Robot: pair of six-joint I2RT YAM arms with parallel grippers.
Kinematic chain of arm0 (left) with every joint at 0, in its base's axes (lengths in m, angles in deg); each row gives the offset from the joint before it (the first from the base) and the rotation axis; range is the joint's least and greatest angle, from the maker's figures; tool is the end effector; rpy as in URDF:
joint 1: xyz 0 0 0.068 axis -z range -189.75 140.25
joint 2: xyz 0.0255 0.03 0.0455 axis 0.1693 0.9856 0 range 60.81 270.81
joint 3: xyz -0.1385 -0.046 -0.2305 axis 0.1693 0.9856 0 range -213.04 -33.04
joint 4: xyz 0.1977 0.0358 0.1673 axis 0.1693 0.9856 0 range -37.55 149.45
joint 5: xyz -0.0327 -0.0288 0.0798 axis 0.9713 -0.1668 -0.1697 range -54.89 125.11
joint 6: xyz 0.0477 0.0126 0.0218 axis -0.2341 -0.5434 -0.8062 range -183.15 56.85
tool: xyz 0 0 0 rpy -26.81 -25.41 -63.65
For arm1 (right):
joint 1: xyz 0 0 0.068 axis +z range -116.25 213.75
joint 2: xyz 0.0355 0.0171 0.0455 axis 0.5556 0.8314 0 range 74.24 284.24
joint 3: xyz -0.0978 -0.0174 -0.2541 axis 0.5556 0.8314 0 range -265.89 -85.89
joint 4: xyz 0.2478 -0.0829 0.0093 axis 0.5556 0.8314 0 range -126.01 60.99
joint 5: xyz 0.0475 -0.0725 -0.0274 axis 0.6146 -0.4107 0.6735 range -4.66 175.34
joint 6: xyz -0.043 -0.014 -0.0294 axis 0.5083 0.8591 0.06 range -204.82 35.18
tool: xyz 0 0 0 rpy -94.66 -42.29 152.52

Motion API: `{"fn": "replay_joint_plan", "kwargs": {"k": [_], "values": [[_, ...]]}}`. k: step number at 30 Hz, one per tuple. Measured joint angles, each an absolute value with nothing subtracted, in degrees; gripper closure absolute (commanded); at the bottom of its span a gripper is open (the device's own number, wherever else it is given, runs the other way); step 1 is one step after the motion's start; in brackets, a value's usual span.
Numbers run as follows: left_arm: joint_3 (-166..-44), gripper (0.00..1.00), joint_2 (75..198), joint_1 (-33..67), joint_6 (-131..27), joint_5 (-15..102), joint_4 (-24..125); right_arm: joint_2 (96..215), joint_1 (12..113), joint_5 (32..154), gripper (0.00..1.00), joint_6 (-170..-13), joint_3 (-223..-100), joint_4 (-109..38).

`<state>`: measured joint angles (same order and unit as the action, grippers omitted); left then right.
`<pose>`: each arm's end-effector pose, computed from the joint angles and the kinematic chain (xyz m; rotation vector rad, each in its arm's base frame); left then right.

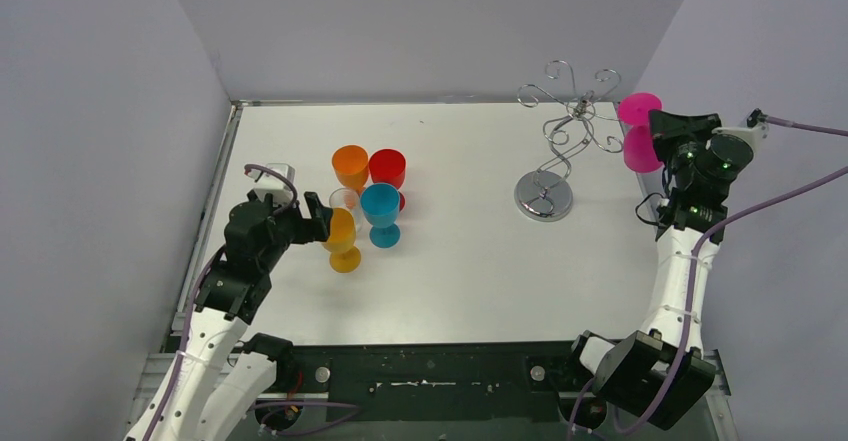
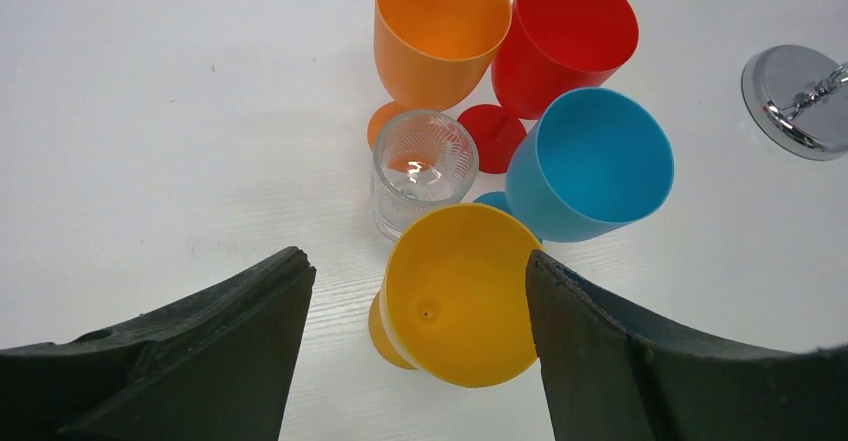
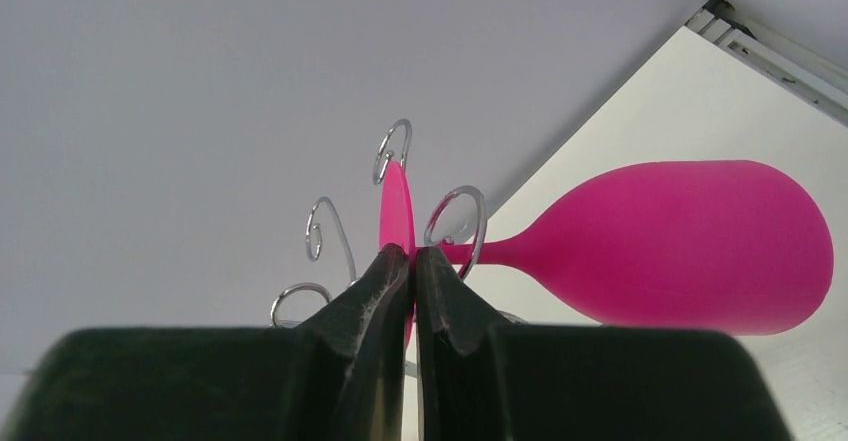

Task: Take the wine glass off the wine glass rack
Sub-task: Pick up the wine glass from the wine rack.

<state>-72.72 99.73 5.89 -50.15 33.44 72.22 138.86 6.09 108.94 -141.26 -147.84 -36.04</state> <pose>0.1566 -0.0428 0.3069 0.0240 1.9142 -0.3106 0.2377 -0.1085 0.3957 0.8498 1.4273 0.7164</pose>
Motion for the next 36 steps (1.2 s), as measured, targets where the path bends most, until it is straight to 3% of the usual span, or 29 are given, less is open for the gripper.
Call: {"fn": "replay_joint_plan", "kwargs": {"k": [26, 36], "values": [[-72.2, 0.24, 99.0, 5.9, -50.2, 33.4, 72.3, 139.8, 6.1, 119.2, 1.00, -142.2, -147.0, -36.9], [-71.9, 0.24, 99.0, 5.9, -50.2, 33.4, 72.3, 141.7, 7.3, 117.8, 1.00, -143.9, -148.4, -37.2]]}}
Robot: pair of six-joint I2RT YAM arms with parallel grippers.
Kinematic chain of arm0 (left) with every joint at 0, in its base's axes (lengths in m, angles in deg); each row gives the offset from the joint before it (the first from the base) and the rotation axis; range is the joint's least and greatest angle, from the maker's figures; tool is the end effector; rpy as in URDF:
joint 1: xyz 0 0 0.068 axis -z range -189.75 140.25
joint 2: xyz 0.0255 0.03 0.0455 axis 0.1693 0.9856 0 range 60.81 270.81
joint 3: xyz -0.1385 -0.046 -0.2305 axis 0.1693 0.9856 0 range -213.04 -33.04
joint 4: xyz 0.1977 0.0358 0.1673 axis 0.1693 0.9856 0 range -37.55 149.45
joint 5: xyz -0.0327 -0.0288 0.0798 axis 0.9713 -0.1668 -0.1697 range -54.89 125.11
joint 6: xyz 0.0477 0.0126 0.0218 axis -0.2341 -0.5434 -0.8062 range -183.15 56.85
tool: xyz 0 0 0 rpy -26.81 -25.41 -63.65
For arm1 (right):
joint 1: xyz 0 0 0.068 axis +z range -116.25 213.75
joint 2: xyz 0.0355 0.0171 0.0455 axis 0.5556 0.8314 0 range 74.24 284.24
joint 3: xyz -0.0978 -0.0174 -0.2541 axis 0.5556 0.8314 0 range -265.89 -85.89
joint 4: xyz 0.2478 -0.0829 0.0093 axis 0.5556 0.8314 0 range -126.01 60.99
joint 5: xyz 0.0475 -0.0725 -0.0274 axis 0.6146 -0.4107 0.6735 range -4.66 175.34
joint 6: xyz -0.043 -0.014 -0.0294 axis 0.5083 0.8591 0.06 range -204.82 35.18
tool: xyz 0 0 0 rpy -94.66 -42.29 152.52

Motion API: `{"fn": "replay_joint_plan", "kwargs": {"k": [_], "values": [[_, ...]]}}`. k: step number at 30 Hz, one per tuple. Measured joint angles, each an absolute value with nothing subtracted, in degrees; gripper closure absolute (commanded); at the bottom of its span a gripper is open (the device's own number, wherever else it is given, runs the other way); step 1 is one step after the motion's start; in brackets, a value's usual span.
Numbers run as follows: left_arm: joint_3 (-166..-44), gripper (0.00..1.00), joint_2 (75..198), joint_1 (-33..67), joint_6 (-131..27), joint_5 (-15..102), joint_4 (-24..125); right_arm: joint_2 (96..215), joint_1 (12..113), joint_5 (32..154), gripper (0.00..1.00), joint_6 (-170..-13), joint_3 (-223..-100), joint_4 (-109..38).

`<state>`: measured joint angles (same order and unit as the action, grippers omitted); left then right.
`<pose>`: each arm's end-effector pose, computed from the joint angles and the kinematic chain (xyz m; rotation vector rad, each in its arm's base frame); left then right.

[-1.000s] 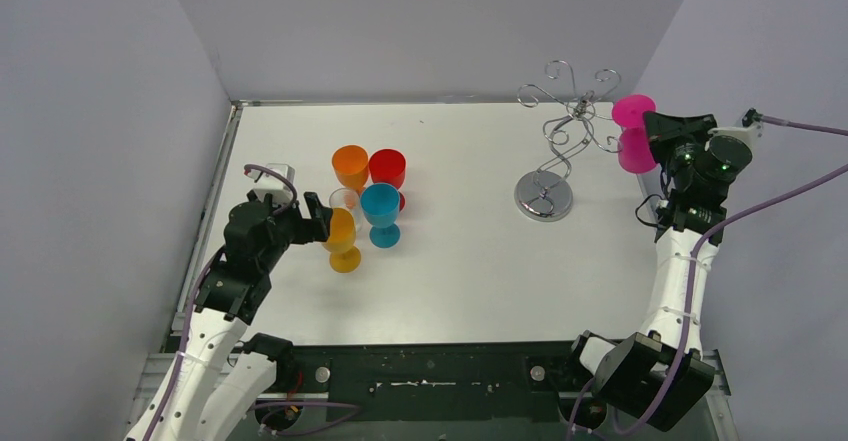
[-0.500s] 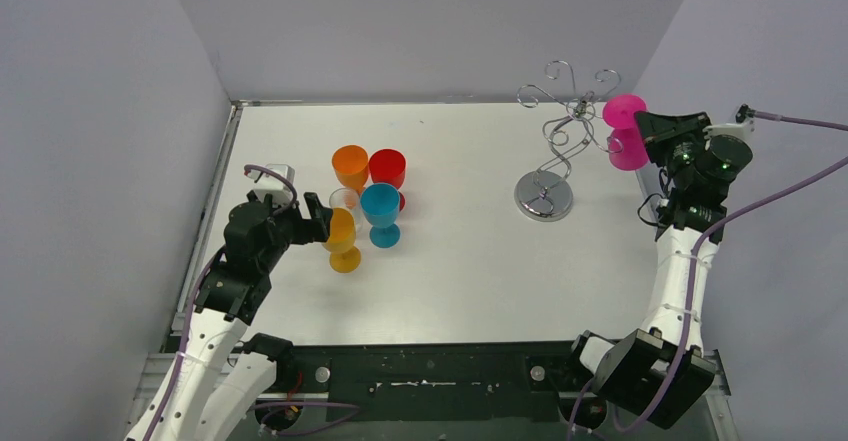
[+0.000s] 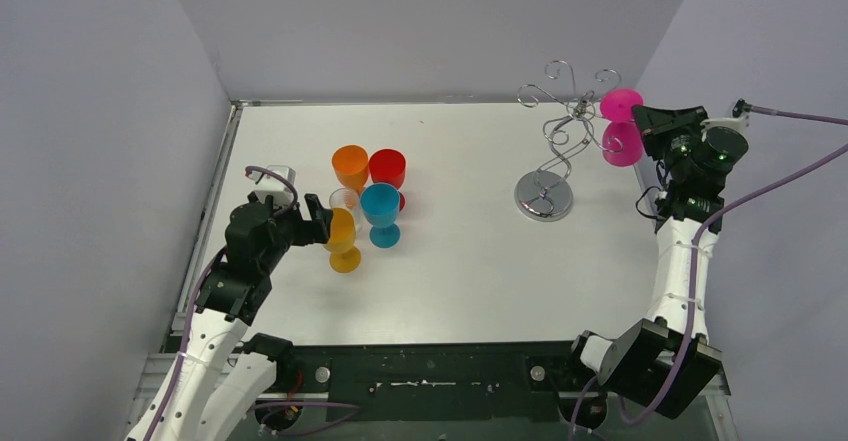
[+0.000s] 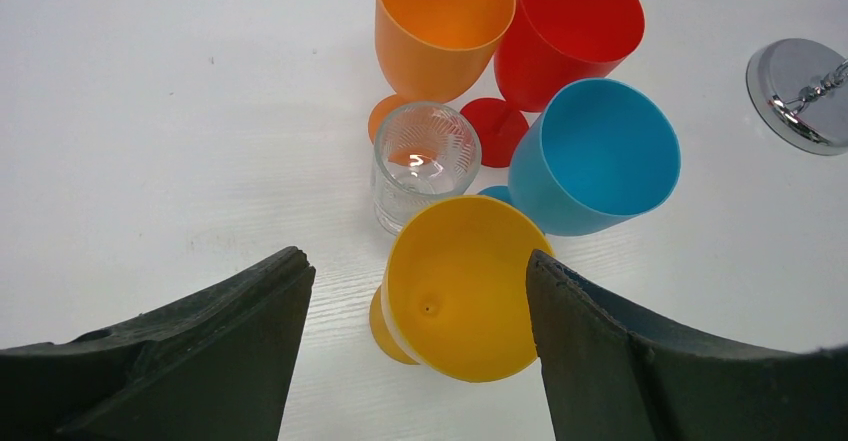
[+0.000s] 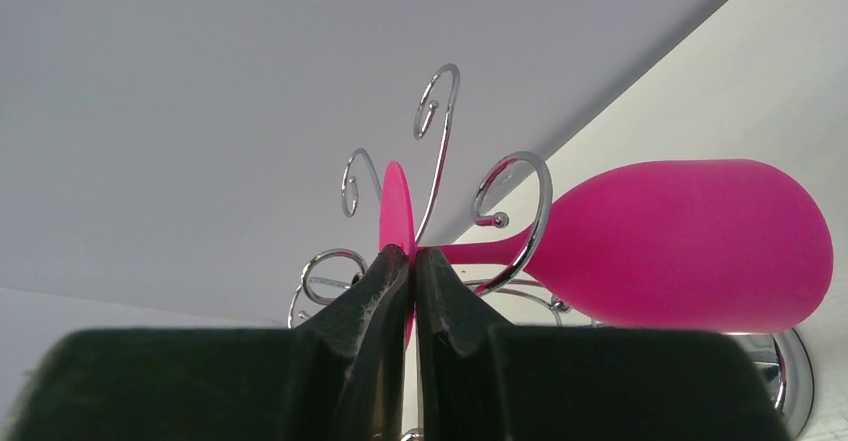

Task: Take the wine glass off the wine glass rack
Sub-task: Pick up the wine glass from the wine rack.

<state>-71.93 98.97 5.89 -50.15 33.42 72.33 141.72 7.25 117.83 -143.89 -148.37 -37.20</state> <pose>0.1545 -0.0422 0.3038 0.0239 1.9166 -0.3098 0.2519 -0.1042 0.3889 0.7878 1.5108 0.8912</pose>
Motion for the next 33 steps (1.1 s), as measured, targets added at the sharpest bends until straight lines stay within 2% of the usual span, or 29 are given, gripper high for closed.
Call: {"fn": "replay_joint_plan", "kwargs": {"k": [15, 33], "values": [[-71.8, 0.24, 98.4, 5.9, -50.2, 33.4, 72.3, 146.1, 11.6, 107.4, 1.00, -146.2, -150.6, -39.4], [-71.8, 0.24, 98.4, 5.8, -50.2, 33.4, 72.3, 142.5, 12.5, 92.4, 1.00, -139.6, -153.0, -38.4]]}}
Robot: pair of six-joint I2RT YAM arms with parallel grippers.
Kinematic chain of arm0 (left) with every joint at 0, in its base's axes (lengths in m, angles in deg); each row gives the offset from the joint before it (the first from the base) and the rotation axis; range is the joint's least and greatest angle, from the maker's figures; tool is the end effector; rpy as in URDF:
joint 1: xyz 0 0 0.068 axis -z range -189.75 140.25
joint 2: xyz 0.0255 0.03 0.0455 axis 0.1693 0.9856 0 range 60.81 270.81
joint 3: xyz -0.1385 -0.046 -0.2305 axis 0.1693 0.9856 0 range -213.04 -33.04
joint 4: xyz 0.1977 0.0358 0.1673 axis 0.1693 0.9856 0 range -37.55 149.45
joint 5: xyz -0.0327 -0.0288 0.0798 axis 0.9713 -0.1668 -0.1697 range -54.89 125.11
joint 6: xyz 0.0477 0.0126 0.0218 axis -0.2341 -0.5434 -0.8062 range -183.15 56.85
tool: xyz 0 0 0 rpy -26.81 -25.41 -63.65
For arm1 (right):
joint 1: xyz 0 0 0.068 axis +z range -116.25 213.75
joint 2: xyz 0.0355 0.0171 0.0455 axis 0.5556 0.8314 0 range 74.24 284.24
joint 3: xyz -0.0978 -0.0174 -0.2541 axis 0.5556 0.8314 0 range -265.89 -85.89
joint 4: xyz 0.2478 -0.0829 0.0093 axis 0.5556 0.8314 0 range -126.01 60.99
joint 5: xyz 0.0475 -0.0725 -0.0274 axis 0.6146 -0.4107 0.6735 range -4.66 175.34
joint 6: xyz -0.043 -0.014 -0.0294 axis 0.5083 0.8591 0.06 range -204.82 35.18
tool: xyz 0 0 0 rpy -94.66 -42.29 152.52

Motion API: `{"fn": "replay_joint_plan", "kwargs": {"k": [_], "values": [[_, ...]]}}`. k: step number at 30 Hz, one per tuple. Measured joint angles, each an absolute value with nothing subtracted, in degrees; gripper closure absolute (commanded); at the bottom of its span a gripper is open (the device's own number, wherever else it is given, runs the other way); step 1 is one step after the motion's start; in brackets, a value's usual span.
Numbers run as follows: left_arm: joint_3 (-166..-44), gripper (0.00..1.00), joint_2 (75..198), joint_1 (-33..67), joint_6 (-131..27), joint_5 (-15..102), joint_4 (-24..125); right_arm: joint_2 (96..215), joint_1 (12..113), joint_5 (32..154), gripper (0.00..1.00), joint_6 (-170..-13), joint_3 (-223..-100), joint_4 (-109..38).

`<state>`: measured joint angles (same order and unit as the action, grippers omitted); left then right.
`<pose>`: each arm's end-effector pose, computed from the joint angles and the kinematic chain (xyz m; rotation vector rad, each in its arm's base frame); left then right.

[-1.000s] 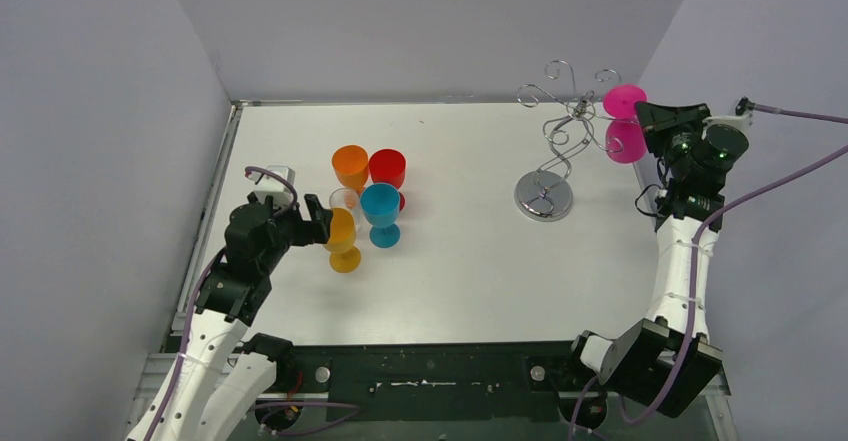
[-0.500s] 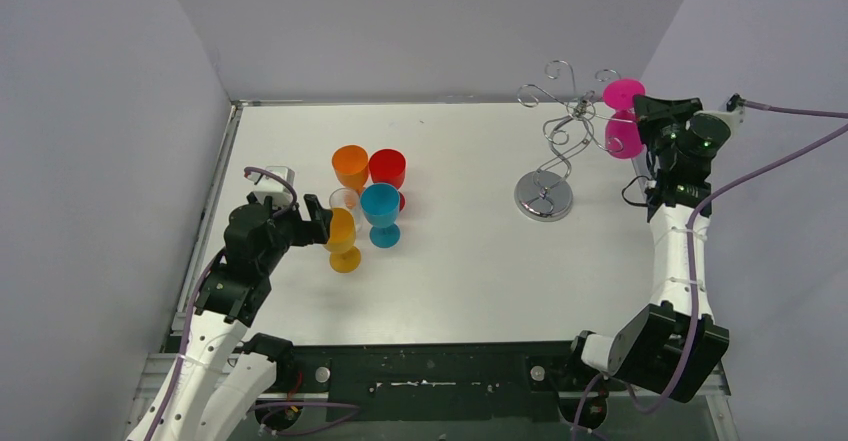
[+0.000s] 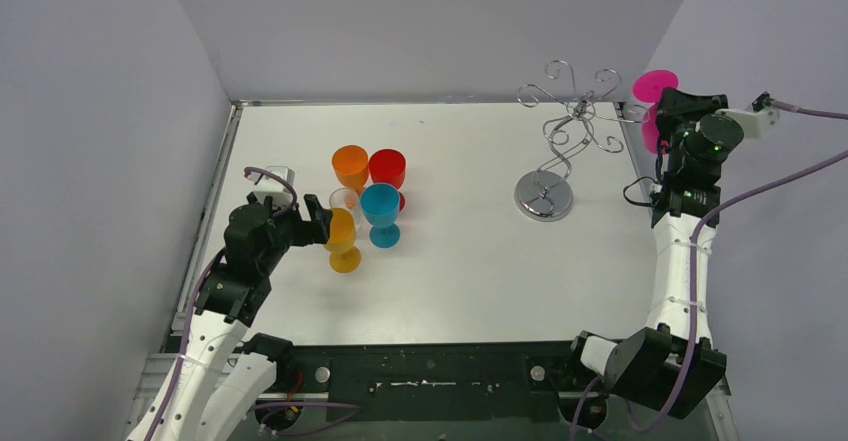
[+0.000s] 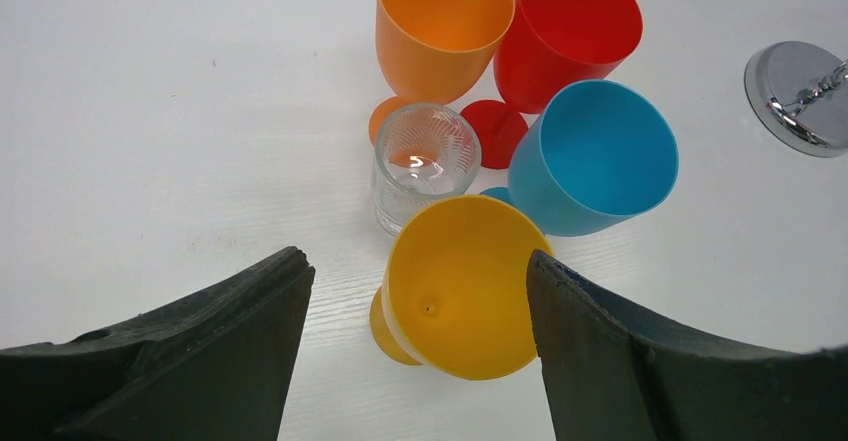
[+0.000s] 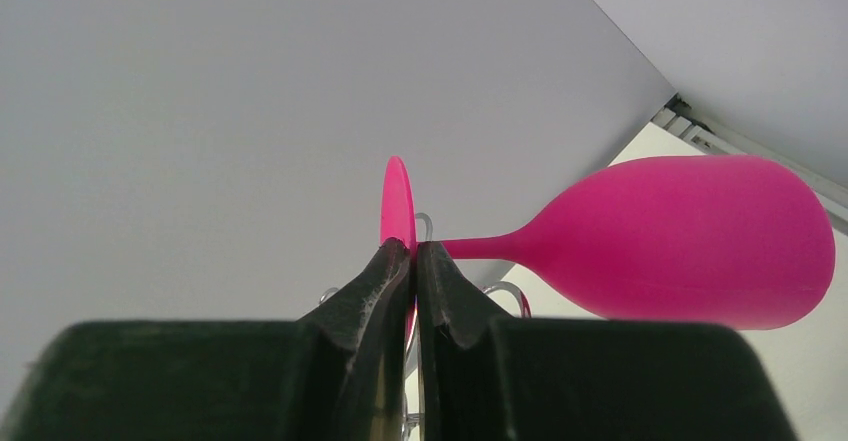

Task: Take the wine glass off the wine glass rack
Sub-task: Pick up the wine glass from the wine rack, then place the wine glass at the center of the board.

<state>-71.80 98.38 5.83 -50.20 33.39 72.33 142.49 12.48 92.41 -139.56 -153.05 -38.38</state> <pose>0.1527 -0.0415 0.3045 0.0231 1.9085 -0.3095 0.2603 -0.0966 0.4165 0.8898 1.2999 0.5560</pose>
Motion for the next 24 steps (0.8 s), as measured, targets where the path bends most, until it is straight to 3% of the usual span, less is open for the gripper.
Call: {"fn": "replay_joint_plan", "kwargs": {"k": [24], "values": [[-71.8, 0.24, 98.6, 5.7, -50.2, 33.4, 72.4, 125.9, 12.5, 91.2, 1.00, -130.3, -153.0, -24.9]]}}
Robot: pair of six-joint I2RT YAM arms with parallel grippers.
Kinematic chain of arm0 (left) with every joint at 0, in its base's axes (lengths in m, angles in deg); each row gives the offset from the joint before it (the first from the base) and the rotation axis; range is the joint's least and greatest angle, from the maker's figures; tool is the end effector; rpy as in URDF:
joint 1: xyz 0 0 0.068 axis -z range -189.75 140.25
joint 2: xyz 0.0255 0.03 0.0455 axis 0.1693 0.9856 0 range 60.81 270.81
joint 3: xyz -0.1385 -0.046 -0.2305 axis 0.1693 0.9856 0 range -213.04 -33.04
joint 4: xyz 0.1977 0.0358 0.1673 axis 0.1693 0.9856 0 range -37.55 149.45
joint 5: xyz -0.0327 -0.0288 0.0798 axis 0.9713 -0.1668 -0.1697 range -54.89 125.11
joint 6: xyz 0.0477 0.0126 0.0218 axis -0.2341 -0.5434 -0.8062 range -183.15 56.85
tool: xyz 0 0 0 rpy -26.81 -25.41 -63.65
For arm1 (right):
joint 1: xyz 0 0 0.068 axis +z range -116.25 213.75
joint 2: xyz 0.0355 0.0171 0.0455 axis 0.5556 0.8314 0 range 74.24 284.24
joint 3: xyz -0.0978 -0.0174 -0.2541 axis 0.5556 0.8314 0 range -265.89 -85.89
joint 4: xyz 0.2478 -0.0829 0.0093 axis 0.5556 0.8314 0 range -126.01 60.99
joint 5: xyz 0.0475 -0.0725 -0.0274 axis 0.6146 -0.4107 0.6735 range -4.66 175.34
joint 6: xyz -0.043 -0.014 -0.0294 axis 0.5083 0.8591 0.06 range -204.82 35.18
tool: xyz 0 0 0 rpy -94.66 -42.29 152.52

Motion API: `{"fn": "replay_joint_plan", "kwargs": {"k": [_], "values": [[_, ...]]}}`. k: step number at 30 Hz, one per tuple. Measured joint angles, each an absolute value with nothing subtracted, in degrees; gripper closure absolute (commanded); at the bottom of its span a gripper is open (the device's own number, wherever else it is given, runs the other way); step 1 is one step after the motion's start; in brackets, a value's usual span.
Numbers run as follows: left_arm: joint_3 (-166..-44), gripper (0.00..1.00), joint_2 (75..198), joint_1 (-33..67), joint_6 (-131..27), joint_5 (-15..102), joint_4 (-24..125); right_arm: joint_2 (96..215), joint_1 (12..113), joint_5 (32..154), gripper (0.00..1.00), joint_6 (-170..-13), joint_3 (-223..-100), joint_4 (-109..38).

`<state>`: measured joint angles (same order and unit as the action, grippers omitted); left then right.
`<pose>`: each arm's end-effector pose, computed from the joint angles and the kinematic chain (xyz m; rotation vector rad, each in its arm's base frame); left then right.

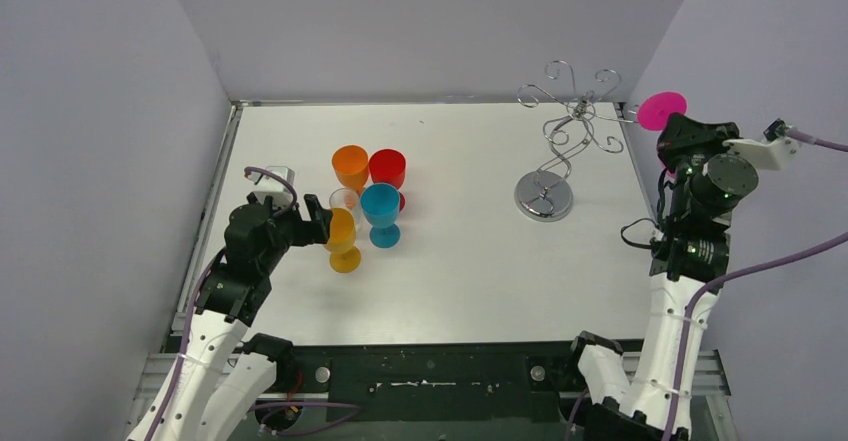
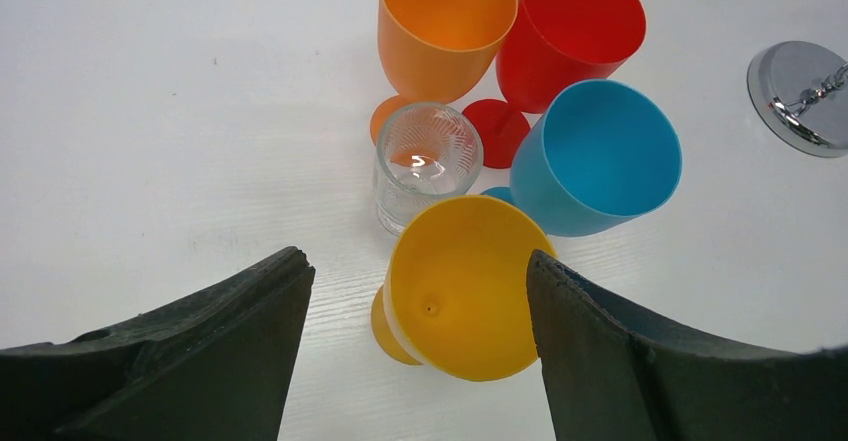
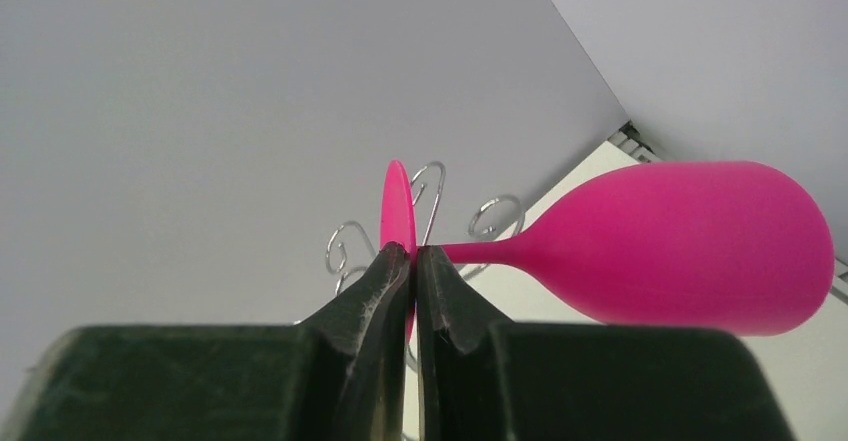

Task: Take the wine glass off the wine glass rack
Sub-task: Place the wine glass at the center of the board.

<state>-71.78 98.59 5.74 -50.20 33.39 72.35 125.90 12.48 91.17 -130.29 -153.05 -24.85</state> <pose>0.1535 -0.0415 0.3038 0.0217 1.9128 -0.3076 0.1741 -0.0639 0.4522 0.7599 1.3042 0.4159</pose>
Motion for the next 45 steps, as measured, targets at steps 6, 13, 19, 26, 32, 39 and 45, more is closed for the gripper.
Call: {"fn": "replay_joint_plan", "kwargs": {"k": [6, 13, 19, 26, 32, 39, 45], "values": [[-71.8, 0.24, 98.6, 5.6, -50.2, 33.4, 72.4, 110.2, 13.6, 90.7, 1.00, -132.1, -142.3, -21.6], [-71.8, 0.24, 98.7, 5.5, -50.2, 33.5, 72.4, 106.5, 16.0, 93.6, 1.00, -132.0, -143.5, -18.4], [-71.8, 0.24, 98.7, 5.5, -50.2, 33.7, 72.4, 104.2, 19.9, 101.5, 1.00, -131.3, -140.3, -18.8], [-71.8, 0.21, 99.0, 5.5, -50.2, 34.3, 72.4, 103.9, 23.1, 114.2, 1.00, -130.1, -138.9, -23.5], [-71.8, 0.20, 98.9, 5.5, -50.0, 39.2, 71.6, 105.5, 23.4, 126.6, 1.00, -130.7, -135.5, -27.4], [-71.2, 0.21, 100.8, 5.5, -46.2, 50.7, 67.0, 105.9, 24.5, 135.4, 1.00, -127.2, -135.5, -25.6], [-71.2, 0.22, 105.8, 7.2, -38.3, 65.3, 59.4, 106.4, 25.6, 141.0, 1.00, -126.2, -132.4, -25.2]]}}
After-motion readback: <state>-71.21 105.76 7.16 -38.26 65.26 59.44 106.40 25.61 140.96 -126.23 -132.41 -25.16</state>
